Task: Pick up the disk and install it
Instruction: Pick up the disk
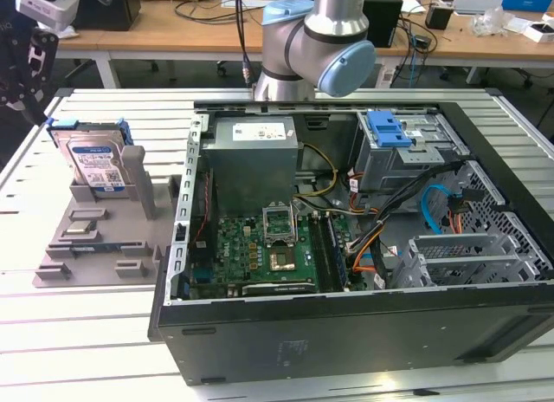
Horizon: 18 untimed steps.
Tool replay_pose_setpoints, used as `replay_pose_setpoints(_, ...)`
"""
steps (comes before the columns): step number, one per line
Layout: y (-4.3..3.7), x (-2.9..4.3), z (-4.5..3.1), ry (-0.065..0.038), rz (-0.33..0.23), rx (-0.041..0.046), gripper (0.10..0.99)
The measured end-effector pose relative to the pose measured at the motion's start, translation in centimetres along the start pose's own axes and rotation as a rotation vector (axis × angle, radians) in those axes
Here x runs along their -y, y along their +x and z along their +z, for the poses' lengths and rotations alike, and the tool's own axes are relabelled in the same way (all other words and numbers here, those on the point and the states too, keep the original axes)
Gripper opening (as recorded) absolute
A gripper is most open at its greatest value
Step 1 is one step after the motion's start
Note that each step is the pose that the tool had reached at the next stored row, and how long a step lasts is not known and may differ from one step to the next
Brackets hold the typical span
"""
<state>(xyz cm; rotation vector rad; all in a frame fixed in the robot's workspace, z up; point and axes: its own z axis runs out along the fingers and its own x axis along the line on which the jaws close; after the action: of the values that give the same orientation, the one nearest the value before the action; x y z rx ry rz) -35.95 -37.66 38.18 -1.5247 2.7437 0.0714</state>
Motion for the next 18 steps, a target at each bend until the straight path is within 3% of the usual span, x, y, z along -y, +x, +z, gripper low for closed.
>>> replay_pose_setpoints(18,0.0,0.0,0.0,-0.003,-0.135,-0.0052,0.106)
